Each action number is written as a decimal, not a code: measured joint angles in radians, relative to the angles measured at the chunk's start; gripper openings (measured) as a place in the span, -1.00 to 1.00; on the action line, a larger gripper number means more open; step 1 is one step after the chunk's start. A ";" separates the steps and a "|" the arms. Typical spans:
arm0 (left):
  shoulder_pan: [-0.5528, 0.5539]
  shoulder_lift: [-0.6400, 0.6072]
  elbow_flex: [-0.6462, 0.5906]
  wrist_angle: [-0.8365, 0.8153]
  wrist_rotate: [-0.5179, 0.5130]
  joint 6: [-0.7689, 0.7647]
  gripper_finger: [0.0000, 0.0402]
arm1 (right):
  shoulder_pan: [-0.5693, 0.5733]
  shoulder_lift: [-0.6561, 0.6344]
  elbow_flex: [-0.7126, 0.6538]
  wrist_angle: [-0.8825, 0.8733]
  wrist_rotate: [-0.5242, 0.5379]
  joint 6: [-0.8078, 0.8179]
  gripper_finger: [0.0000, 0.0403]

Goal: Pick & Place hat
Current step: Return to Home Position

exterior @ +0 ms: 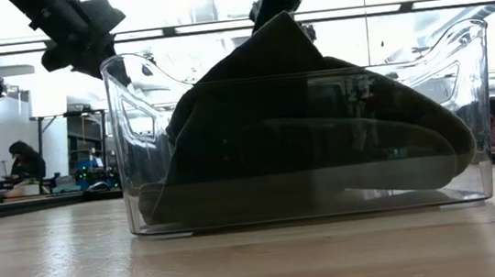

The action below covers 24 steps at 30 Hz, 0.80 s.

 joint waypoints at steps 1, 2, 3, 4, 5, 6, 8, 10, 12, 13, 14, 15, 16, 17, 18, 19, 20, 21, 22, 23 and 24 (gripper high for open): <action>0.000 0.000 0.000 0.006 0.000 0.051 -0.63 | -0.013 -0.034 -0.015 0.005 -0.036 0.006 -0.83; 0.000 0.000 0.000 0.017 0.000 0.099 -0.63 | -0.026 -0.066 -0.037 0.011 -0.072 0.010 -0.83; 0.000 -0.002 0.000 0.031 0.001 0.139 -0.63 | -0.041 -0.100 -0.064 0.019 -0.110 0.016 -0.83; 0.000 -0.007 0.000 0.047 0.001 0.172 -0.63 | -0.058 -0.132 -0.092 0.031 -0.139 0.029 -0.83; 0.000 -0.012 0.000 0.061 0.005 0.199 -0.63 | -0.075 -0.166 -0.126 0.047 -0.160 0.042 -0.83; 0.000 -0.018 0.000 0.077 0.018 0.222 -0.63 | -0.091 -0.201 -0.166 0.063 -0.173 0.057 -0.83; 0.000 -0.041 0.000 0.099 0.059 0.255 -0.63 | -0.119 -0.270 -0.252 0.103 -0.179 0.092 -0.83; 0.000 -0.077 -0.014 0.149 0.094 0.273 -0.63 | -0.140 -0.349 -0.351 0.159 -0.178 0.120 -0.83; 0.000 -0.130 -0.054 0.217 0.126 0.287 -0.63 | -0.154 -0.433 -0.458 0.244 -0.179 0.152 -0.83; 0.000 -0.159 -0.081 0.253 0.142 0.296 -0.63 | -0.159 -0.477 -0.514 0.293 -0.181 0.171 -0.83; 0.000 -0.192 -0.110 0.293 0.154 0.302 -0.63 | -0.163 -0.520 -0.571 0.341 -0.181 0.191 -0.83; 0.000 -0.225 -0.145 0.329 0.162 0.303 -0.63 | -0.164 -0.562 -0.628 0.393 -0.182 0.212 -0.83; 0.000 -0.258 -0.180 0.357 0.174 0.302 -0.63 | -0.164 -0.602 -0.680 0.448 -0.182 0.232 -0.83; 0.000 -0.291 -0.214 0.384 0.187 0.299 -0.63 | -0.164 -0.644 -0.730 0.497 -0.181 0.247 -0.83; 0.000 -0.323 -0.247 0.408 0.205 0.295 -0.63 | -0.164 -0.688 -0.779 0.536 -0.181 0.259 -0.83; 0.000 -0.353 -0.283 0.431 0.230 0.290 -0.63 | -0.164 -0.727 -0.819 0.566 -0.181 0.268 -0.83; 0.000 -0.380 -0.316 0.450 0.252 0.285 -0.63 | -0.164 -0.766 -0.856 0.587 -0.181 0.272 -0.83; 0.000 -0.409 -0.352 0.472 0.275 0.275 -0.63 | -0.164 -0.803 -0.892 0.591 -0.181 0.271 -0.83; 0.000 -0.434 -0.387 0.498 0.294 0.265 -0.63 | -0.164 -0.837 -0.925 0.587 -0.181 0.273 -0.83; 0.000 -0.457 -0.418 0.519 0.306 0.249 -0.63 | -0.164 -0.870 -0.955 0.588 -0.181 0.280 -0.83; 0.000 -0.478 -0.449 0.541 0.312 0.235 -0.63 | -0.164 -0.903 -0.984 0.590 -0.181 0.299 -0.83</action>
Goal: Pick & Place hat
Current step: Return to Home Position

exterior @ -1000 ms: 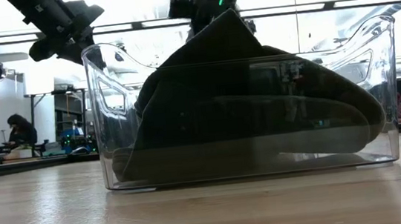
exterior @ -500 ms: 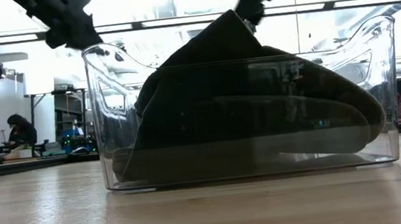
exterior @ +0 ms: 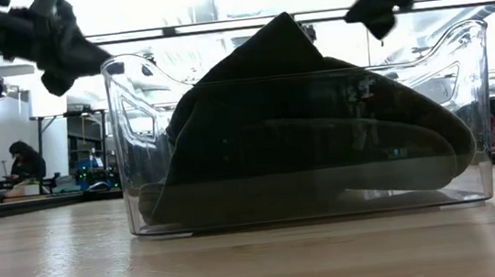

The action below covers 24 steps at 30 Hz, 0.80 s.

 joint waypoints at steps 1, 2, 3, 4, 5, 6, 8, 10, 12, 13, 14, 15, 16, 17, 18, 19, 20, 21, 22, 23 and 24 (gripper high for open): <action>0.000 -0.018 -0.028 0.016 0.000 -0.015 -0.63 | 0.000 -0.033 -0.027 -0.001 0.000 0.029 -0.83; 0.000 -0.034 -0.055 0.031 -0.001 -0.031 -0.63 | 0.000 -0.061 -0.050 0.001 0.000 0.070 -0.83; 0.000 -0.049 -0.079 0.041 0.000 -0.043 -0.63 | 0.000 -0.090 -0.074 0.009 0.000 0.112 -0.83; 0.000 -0.061 -0.101 0.047 0.000 -0.060 -0.63 | 0.001 -0.115 -0.100 0.006 -0.001 0.149 -0.83; 0.000 -0.071 -0.120 0.051 0.000 -0.078 -0.63 | 0.003 -0.139 -0.125 -0.002 -0.003 0.178 -0.83; 0.000 -0.080 -0.136 0.053 0.000 -0.097 -0.63 | 0.006 -0.162 -0.155 -0.001 -0.007 0.188 -0.83; 0.000 -0.095 -0.162 0.051 -0.010 -0.112 -0.63 | 0.013 -0.202 -0.210 0.007 -0.018 0.186 -0.83; 0.000 -0.104 -0.181 0.067 -0.015 -0.172 -0.63 | 0.014 -0.243 -0.273 0.062 -0.049 0.191 -0.83; 0.000 -0.110 -0.196 0.085 -0.016 -0.213 -0.63 | 0.014 -0.283 -0.341 0.175 -0.106 0.193 -0.83; 0.000 -0.113 -0.203 0.104 -0.007 -0.193 -0.63 | 0.013 -0.303 -0.374 0.241 -0.139 0.191 -0.83; 0.000 -0.116 -0.208 0.126 0.020 -0.150 -0.63 | 0.014 -0.323 -0.407 0.304 -0.166 0.192 -0.83; 0.000 -0.121 -0.214 0.152 0.066 -0.095 -0.63 | 0.014 -0.343 -0.436 0.355 -0.180 0.197 -0.83; 0.000 -0.126 -0.223 0.192 0.120 -0.035 -0.63 | 0.014 -0.360 -0.460 0.390 -0.184 0.206 -0.83; 0.000 -0.133 -0.229 0.234 0.168 0.012 -0.63 | 0.014 -0.378 -0.481 0.411 -0.184 0.215 -0.83; -0.001 -0.143 -0.238 0.289 0.214 0.046 -0.63 | 0.014 -0.394 -0.500 0.418 -0.184 0.225 -0.83; -0.001 -0.153 -0.247 0.332 0.246 0.067 -0.63 | 0.013 -0.407 -0.516 0.418 -0.184 0.233 -0.83; -0.001 -0.165 -0.256 0.358 0.268 0.079 -0.63 | 0.014 -0.422 -0.529 0.419 -0.184 0.240 -0.83; -0.001 -0.181 -0.264 0.364 0.280 0.088 -0.63 | 0.014 -0.440 -0.543 0.418 -0.185 0.248 -0.83; 0.000 -0.198 -0.271 0.360 0.282 0.089 -0.63 | 0.014 -0.459 -0.553 0.419 -0.185 0.254 -0.83; 0.000 -0.217 -0.276 0.351 0.283 0.088 -0.63 | 0.014 -0.478 -0.561 0.423 -0.184 0.258 -0.83; 0.000 -0.235 -0.282 0.344 0.283 0.082 -0.63 | 0.014 -0.499 -0.569 0.425 -0.186 0.260 -0.83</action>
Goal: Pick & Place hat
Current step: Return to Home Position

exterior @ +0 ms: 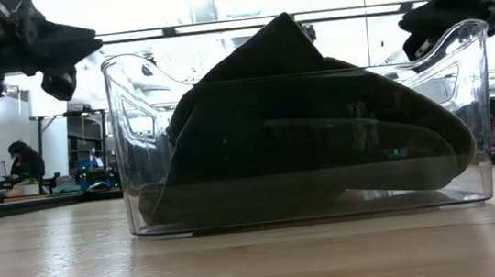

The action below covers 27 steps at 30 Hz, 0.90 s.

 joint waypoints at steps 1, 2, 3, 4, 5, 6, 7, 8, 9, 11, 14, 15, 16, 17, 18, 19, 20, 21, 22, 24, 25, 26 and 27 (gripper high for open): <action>0.000 -0.018 -0.005 -0.014 0.000 -0.009 -0.63 | 0.000 -0.022 -0.007 -0.002 -0.006 0.000 -0.83; 0.000 -0.036 -0.006 -0.032 0.001 -0.013 -0.63 | 0.000 -0.044 -0.011 -0.006 -0.016 0.000 -0.83; 0.000 -0.057 -0.007 -0.046 0.005 -0.014 -0.63 | 0.000 -0.066 -0.013 -0.004 -0.026 -0.001 -0.83; 0.000 -0.079 -0.007 -0.054 0.012 -0.008 -0.63 | 0.000 -0.089 -0.015 -0.003 -0.036 -0.001 -0.83; 0.000 -0.102 -0.005 -0.066 0.022 0.005 -0.63 | 0.000 -0.113 -0.019 -0.003 -0.048 -0.001 -0.83; 0.000 -0.128 -0.004 -0.080 0.030 0.018 -0.63 | 0.000 -0.137 -0.022 -0.004 -0.054 0.001 -0.83; 0.000 -0.153 -0.004 -0.097 0.035 0.029 -0.63 | 0.000 -0.159 -0.027 -0.003 -0.055 0.003 -0.83; 0.000 -0.177 -0.002 -0.117 0.036 0.035 -0.63 | 0.000 -0.182 -0.035 -0.004 -0.055 0.005 -0.83; 0.000 -0.192 -0.002 -0.138 0.036 0.036 -0.63 | 0.000 -0.204 -0.045 -0.005 -0.055 0.006 -0.83; 0.000 -0.192 -0.020 -0.166 0.052 0.031 -0.63 | 0.000 -0.244 -0.067 -0.004 -0.055 0.010 -0.83; -0.001 -0.177 -0.066 -0.069 0.087 0.012 -0.63 | -0.001 -0.291 -0.107 0.005 -0.050 0.028 -0.83; -0.001 -0.178 -0.090 -0.030 0.086 0.009 -0.63 | -0.001 -0.304 -0.121 0.011 -0.050 0.036 -0.83; -0.001 -0.177 -0.104 -0.023 0.087 0.011 -0.63 | -0.001 -0.315 -0.138 0.020 -0.050 0.045 -0.83; -0.001 -0.175 -0.103 -0.036 0.086 0.018 -0.63 | 0.000 -0.321 -0.155 0.030 -0.050 0.049 -0.83; -0.001 -0.170 -0.103 -0.053 0.083 0.025 -0.63 | 0.000 -0.329 -0.168 0.032 -0.049 0.051 -0.83; -0.001 -0.168 -0.104 -0.062 0.078 0.033 -0.63 | 0.000 -0.334 -0.172 0.012 -0.046 0.051 -0.83; 0.000 -0.167 -0.105 -0.063 0.074 0.040 -0.63 | 0.000 -0.333 -0.172 0.007 -0.042 0.046 -0.83; 0.000 -0.165 -0.104 -0.072 0.068 0.048 -0.63 | 0.000 -0.329 -0.172 0.014 -0.041 0.036 -0.83; 0.000 -0.163 -0.104 -0.089 0.065 0.060 -0.63 | 0.000 -0.326 -0.172 0.029 -0.039 0.020 -0.83; 0.000 -0.162 -0.105 -0.097 0.051 0.090 -0.63 | 0.000 -0.323 -0.172 0.039 -0.027 -0.025 -0.83; 0.000 -0.162 -0.105 -0.098 0.037 0.111 -0.63 | 0.000 -0.320 -0.172 0.039 -0.023 -0.048 -0.83; 0.000 -0.163 -0.105 -0.098 0.023 0.133 -0.63 | 0.000 -0.315 -0.172 0.036 -0.021 -0.076 -0.83; 0.000 -0.163 -0.105 -0.100 0.003 0.151 -0.63 | -0.001 -0.310 -0.172 0.019 -0.020 -0.103 -0.83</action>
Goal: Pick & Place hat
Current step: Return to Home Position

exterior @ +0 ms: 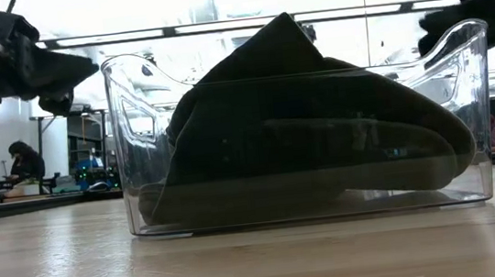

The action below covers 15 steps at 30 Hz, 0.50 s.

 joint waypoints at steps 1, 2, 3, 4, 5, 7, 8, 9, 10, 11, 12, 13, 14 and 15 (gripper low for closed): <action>0.000 0.001 0.000 -0.009 -0.024 0.012 -0.63 | 0.000 0.009 0.000 -0.012 0.000 -0.019 -0.83; 0.000 0.002 0.000 -0.016 -0.052 0.016 -0.63 | -0.002 0.024 0.000 -0.009 0.000 -0.034 -0.83; 0.000 0.002 0.000 -0.019 -0.078 0.014 -0.63 | -0.003 0.037 0.000 -0.011 0.002 -0.036 -0.83; 0.000 0.002 0.000 -0.019 -0.096 0.009 -0.63 | -0.002 0.048 0.000 -0.011 0.013 -0.036 -0.83; 0.000 0.002 0.000 -0.019 -0.107 0.001 -0.63 | -0.002 0.059 0.000 -0.010 0.041 -0.036 -0.83; 0.000 0.007 0.000 -0.020 -0.110 -0.001 -0.63 | -0.002 0.084 0.000 -0.013 0.115 -0.032 -0.83; 0.000 0.007 0.000 -0.020 -0.110 0.001 -0.63 | -0.002 0.095 0.000 -0.015 0.149 -0.033 -0.83; 0.000 0.009 0.000 -0.021 -0.110 0.005 -0.63 | -0.002 0.103 0.000 -0.015 0.177 -0.042 -0.83; 0.000 0.011 -0.001 -0.025 -0.110 0.006 -0.63 | -0.002 0.109 0.000 -0.014 0.204 -0.059 -0.83; 0.000 0.012 -0.001 -0.027 -0.110 0.006 -0.63 | -0.002 0.114 0.000 -0.015 0.229 -0.079 -0.83; 0.000 0.013 -0.001 -0.027 -0.110 0.006 -0.63 | -0.002 0.119 0.000 -0.018 0.255 -0.096 -0.83; 0.000 0.013 -0.001 -0.028 -0.110 0.006 -0.63 | -0.002 0.122 0.000 -0.021 0.281 -0.109 -0.83; 0.000 0.014 -0.001 -0.028 -0.111 0.006 -0.63 | -0.002 0.124 0.000 -0.022 0.302 -0.114 -0.83; 0.000 0.015 -0.001 -0.028 -0.111 0.006 -0.63 | -0.002 0.125 0.000 -0.021 0.319 -0.116 -0.83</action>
